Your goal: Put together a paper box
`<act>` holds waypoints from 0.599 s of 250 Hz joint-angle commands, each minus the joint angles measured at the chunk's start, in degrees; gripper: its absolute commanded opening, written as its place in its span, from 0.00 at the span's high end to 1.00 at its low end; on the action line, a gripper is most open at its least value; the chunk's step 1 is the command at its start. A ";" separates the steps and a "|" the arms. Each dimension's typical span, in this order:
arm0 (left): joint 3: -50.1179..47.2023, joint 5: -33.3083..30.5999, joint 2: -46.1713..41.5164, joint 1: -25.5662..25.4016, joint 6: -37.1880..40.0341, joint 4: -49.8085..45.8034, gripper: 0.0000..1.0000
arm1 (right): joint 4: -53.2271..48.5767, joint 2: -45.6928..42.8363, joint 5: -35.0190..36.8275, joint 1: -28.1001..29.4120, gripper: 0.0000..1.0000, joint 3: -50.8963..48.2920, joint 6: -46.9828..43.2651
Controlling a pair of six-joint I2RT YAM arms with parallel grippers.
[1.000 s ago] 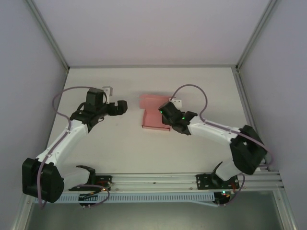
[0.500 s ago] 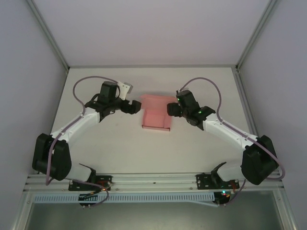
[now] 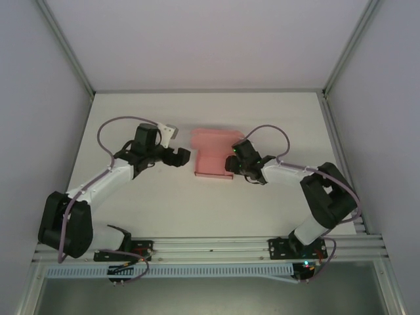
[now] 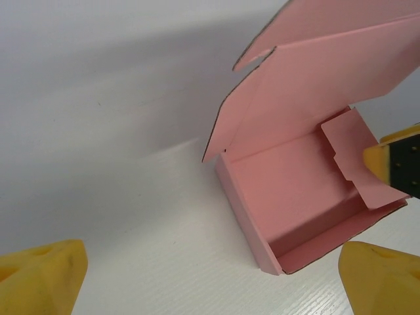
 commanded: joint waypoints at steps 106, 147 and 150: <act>-3.22 -4.28 -6.51 1.16 -2.37 0.78 0.01 | -2.33 4.07 2.90 0.28 0.90 0.46 1.26; -4.45 -5.78 -8.63 3.49 -5.42 -0.07 0.00 | -4.02 6.30 4.32 0.22 1.00 -0.38 -0.58; -4.49 -5.77 -8.74 3.65 -5.63 -0.09 0.00 | -3.43 6.11 4.29 0.24 1.00 -0.71 -0.86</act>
